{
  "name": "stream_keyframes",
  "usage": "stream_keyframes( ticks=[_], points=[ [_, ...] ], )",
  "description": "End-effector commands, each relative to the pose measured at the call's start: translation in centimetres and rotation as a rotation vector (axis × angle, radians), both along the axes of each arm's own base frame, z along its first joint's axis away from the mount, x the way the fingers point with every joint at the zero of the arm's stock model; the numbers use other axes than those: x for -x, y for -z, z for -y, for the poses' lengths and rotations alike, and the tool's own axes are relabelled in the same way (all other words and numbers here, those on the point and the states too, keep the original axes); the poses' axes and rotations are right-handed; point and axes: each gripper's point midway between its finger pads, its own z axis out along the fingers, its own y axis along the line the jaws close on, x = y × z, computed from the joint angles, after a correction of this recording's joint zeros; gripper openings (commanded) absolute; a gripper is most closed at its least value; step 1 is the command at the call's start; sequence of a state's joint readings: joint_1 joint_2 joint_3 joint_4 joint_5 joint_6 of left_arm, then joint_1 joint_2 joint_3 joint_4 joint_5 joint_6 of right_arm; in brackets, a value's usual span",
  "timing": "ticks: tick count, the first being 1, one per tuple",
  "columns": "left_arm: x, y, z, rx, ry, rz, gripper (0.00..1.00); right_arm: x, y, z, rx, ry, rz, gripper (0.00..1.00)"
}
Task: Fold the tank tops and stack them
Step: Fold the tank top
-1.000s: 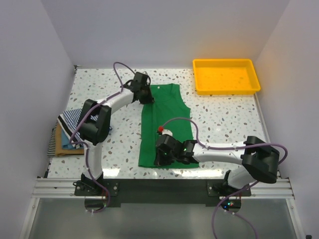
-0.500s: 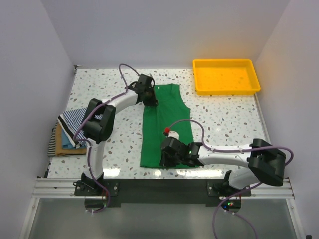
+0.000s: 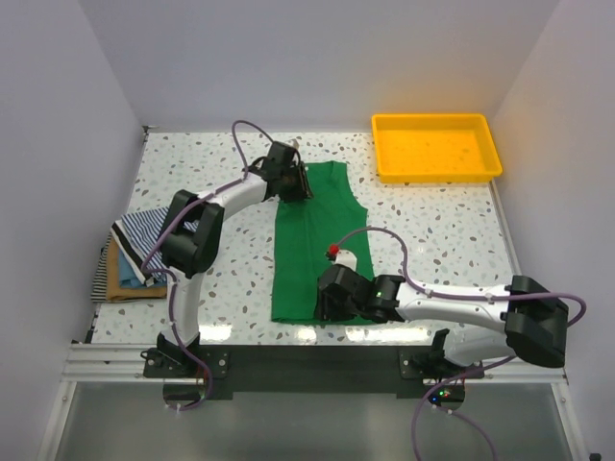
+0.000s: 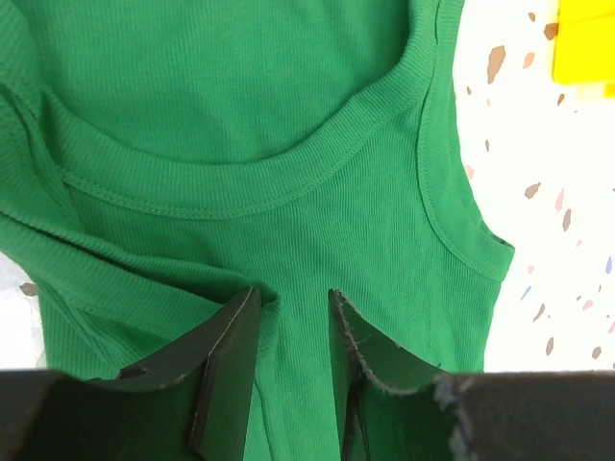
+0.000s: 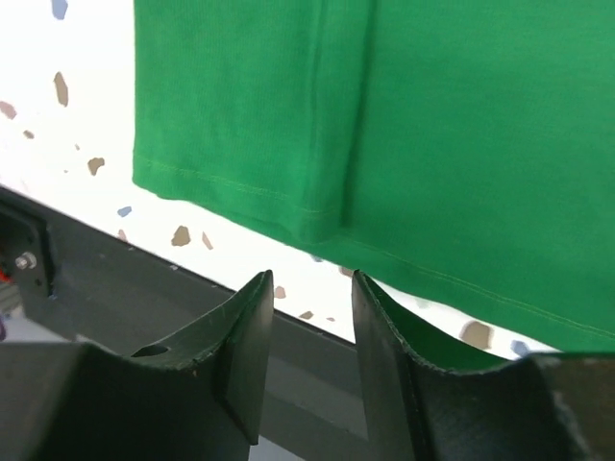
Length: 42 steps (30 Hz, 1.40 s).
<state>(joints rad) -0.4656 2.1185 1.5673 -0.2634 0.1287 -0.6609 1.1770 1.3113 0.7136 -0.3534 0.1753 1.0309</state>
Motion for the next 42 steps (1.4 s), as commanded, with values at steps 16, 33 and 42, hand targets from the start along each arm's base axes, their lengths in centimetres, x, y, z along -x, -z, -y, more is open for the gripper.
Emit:
stream_keyframes(
  ticks=[16,33,42],
  points=[
    [4.4,-5.6,-2.7,0.034,-0.088,0.111,0.25,-13.3,-3.7,11.1,0.154,0.345,0.146,0.36],
    [21.4,-4.0,8.6,0.101,0.407,0.075,0.35,-31.2,-1.4,15.1,0.068,0.378,0.133,0.38],
    [26.0,-3.6,13.0,0.062,0.59,0.075,0.39,-32.6,1.9,14.9,0.1,0.369,0.094,0.36]
  ],
)
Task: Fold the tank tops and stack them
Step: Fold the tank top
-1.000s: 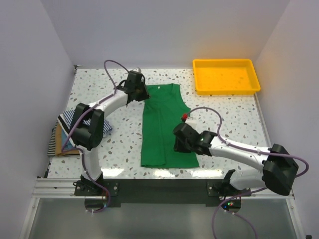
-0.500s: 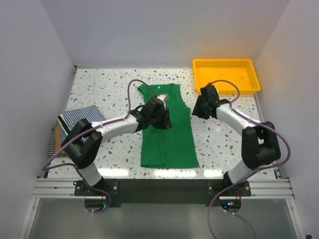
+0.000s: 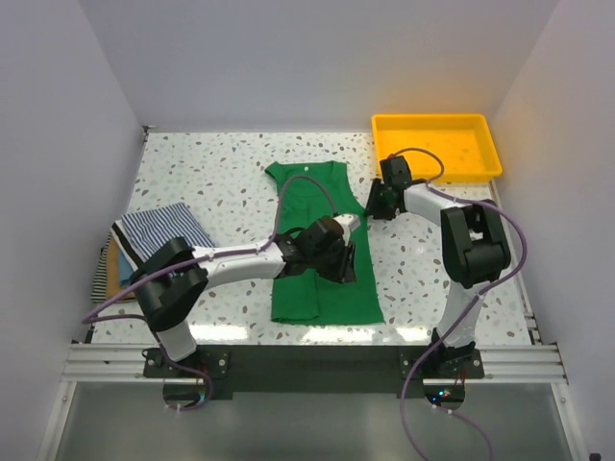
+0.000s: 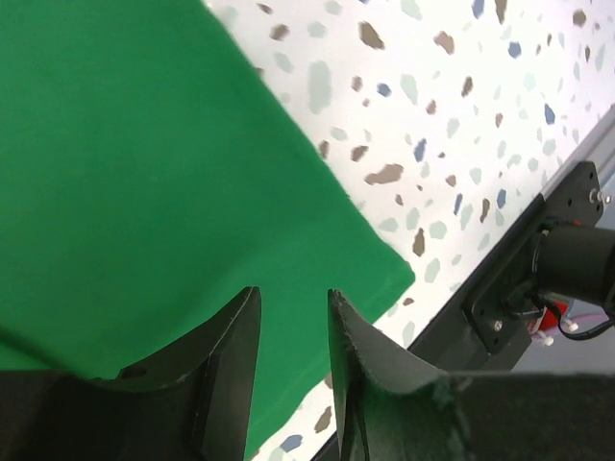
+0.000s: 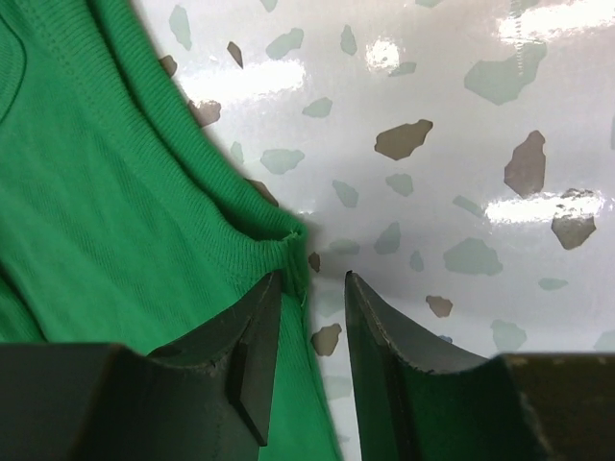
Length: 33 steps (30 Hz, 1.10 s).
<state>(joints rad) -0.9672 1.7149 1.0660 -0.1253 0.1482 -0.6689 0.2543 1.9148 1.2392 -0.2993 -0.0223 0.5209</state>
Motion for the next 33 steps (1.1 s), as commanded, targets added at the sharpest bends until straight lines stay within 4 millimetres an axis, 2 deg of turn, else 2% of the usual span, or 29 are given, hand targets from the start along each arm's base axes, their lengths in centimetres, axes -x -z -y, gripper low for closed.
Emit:
stream_keyframes(
  ticks=[1,3,8,10,11,17,21,27,33],
  points=[
    [1.3,-1.4,2.7,0.022,0.096,0.046,0.39,-2.0,-1.2,-0.7,-0.016,-0.024,0.064,0.36],
    [1.9,-0.9,3.2,0.016,0.12,0.044,0.4,-1.8,-0.8,-0.3,-0.003,-0.01,0.051,0.32],
    [4.3,0.5,4.4,-0.022,0.194,0.031,0.4,-0.9,0.0,0.5,0.033,0.009,0.027,0.09],
    [5.2,0.3,5.2,-0.01,0.218,0.045,0.4,-0.6,-0.1,0.8,0.04,0.018,0.03,0.02],
    [5.5,0.1,5.6,-0.005,0.225,0.052,0.43,-0.2,0.1,1.0,0.049,0.022,0.025,0.01],
    [7.5,-0.3,8.0,-0.021,0.27,0.106,0.5,0.6,0.2,1.4,0.056,0.021,0.023,0.0],
    [8.3,0.1,9.2,-0.035,0.249,0.124,0.5,0.6,0.4,1.4,0.056,0.016,0.018,0.0],
    [7.2,1.5,9.4,-0.089,0.13,0.198,0.45,0.7,1.0,1.4,0.048,0.019,0.005,0.0],
    [7.5,2.5,10.3,-0.083,0.1,0.279,0.44,0.8,1.5,1.2,0.033,0.019,0.0,0.0]
  ],
)
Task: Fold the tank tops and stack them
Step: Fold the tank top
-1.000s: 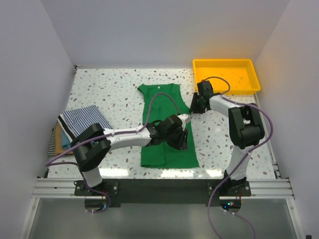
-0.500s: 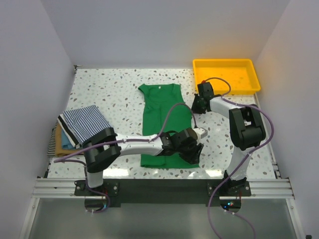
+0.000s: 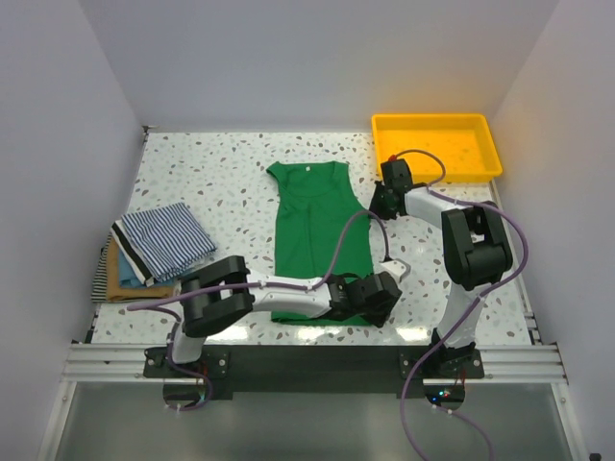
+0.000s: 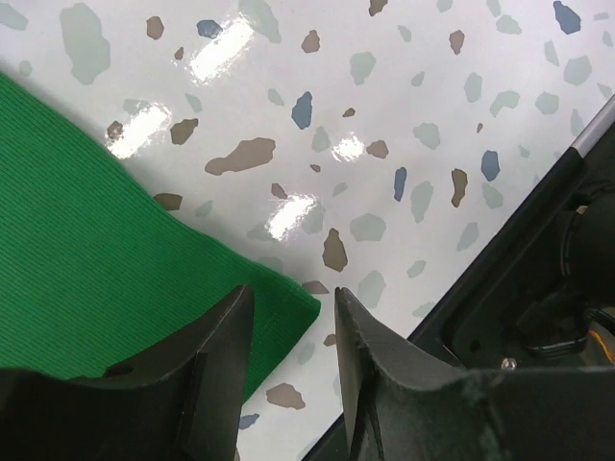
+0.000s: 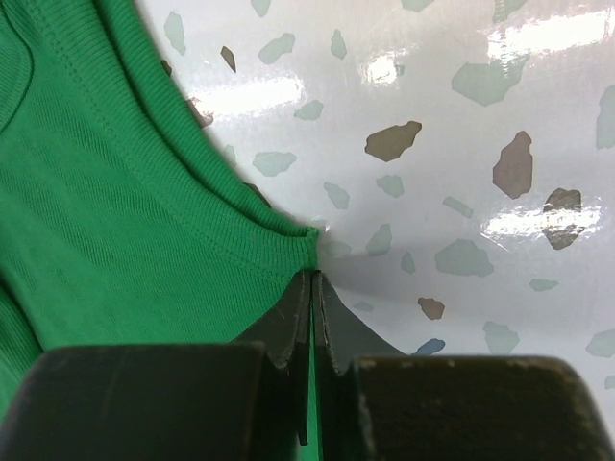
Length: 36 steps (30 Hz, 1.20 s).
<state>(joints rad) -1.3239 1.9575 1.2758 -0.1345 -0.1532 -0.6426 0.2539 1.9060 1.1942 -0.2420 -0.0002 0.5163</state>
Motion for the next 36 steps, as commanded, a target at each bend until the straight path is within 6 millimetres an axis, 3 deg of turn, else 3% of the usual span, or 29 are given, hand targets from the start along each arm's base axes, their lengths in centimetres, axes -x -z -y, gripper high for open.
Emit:
stream_keyframes(
  ticks=[1,10,13,14,17,23,28,32,36],
  points=[
    [-0.8,-0.8,1.6,0.058,-0.055,0.091,0.44,0.7,0.9,0.7,0.015,0.011,-0.025,0.0],
    [0.2,1.6,1.4,0.012,-0.043,0.092,0.43,0.7,1.0,0.6,0.012,0.014,-0.027,0.0],
    [0.2,2.2,0.9,-0.016,-0.058,0.09,0.33,0.7,1.2,0.7,0.009,0.018,-0.03,0.0],
    [0.2,2.1,0.6,-0.017,-0.062,0.09,0.21,0.8,1.2,0.7,0.009,0.019,-0.031,0.0],
    [0.4,1.0,-0.2,0.001,-0.062,0.089,0.0,1.1,1.1,0.8,0.012,0.023,-0.032,0.0],
    [2.9,-0.9,-0.9,0.065,0.052,0.025,0.0,2.7,-0.1,2.2,0.053,0.063,-0.041,0.0],
    [5.5,-1.1,-3.8,0.07,0.12,-0.057,0.0,4.8,-1.1,3.3,0.076,0.087,-0.041,0.0],
    [6.4,-2.2,-5.4,0.09,0.144,-0.072,0.0,6.2,-1.6,4.0,0.093,0.114,-0.04,0.0],
    [6.8,-3.7,-5.8,0.137,0.145,-0.084,0.0,6.1,-2.3,4.0,0.079,0.125,-0.026,0.0]
  ],
)
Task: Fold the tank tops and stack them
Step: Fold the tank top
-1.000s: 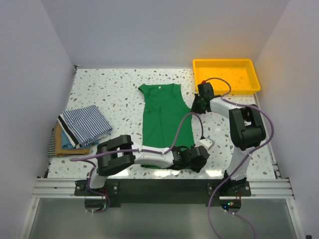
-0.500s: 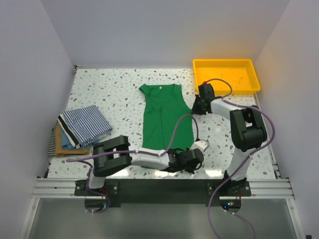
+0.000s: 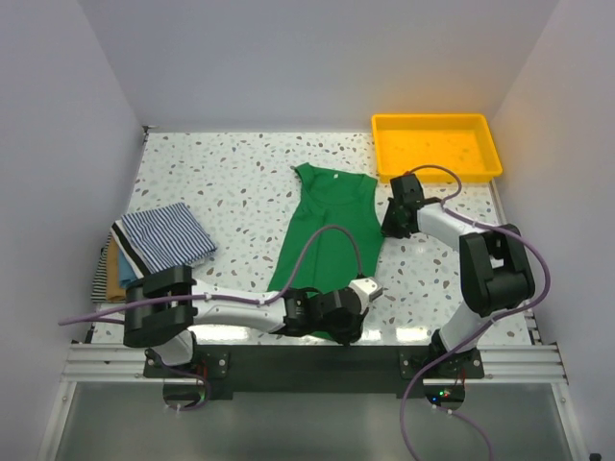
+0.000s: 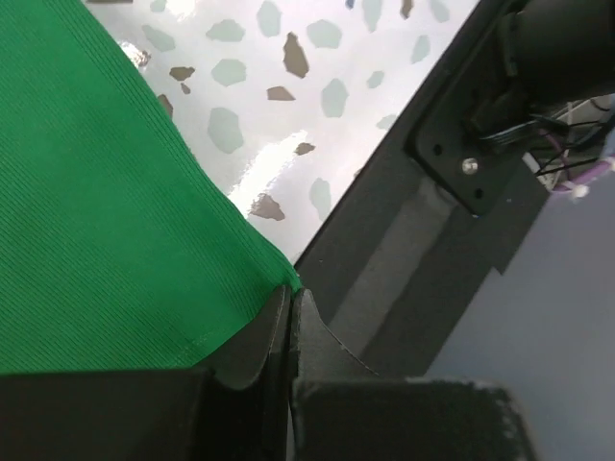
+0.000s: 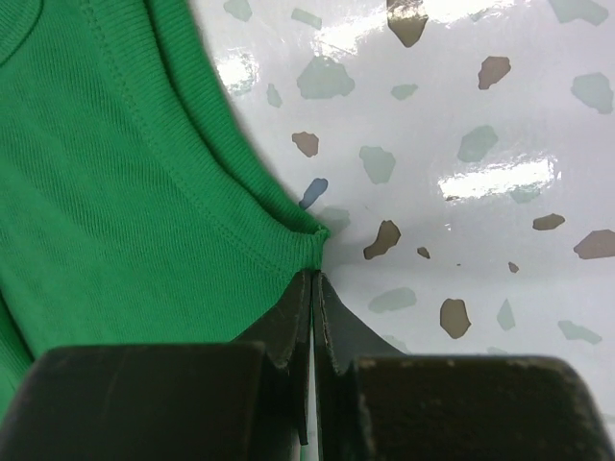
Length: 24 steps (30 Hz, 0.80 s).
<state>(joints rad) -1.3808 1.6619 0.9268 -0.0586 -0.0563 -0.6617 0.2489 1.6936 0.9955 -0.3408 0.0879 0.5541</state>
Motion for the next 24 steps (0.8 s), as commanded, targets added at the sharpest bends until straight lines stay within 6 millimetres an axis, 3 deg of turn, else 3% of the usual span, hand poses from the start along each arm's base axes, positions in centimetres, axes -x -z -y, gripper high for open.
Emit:
stream_keyframes(
  ticks=[1,6,13,18,24],
  points=[
    [0.8,-2.9,0.7,0.102,0.02,-0.015,0.0,-0.7,-2.0,0.5,0.004,0.041,0.053,0.0],
    [-0.1,-4.1,0.8,0.148,-0.041,-0.001,0.0,-1.6,-3.9,0.2,-0.01,0.044,0.088,0.0],
    [-2.3,-4.1,-1.9,0.158,-0.208,-0.015,0.0,-3.6,-6.3,-2.4,-0.063,0.003,0.124,0.0],
    [-3.5,-3.3,-5.0,0.133,-0.326,-0.011,0.0,-4.6,-6.1,-4.7,-0.049,-0.023,0.113,0.0],
    [-4.0,-1.8,-7.6,0.1,-0.409,-0.034,0.0,-6.0,-5.6,-8.9,-0.033,-0.085,0.104,0.0]
  ],
)
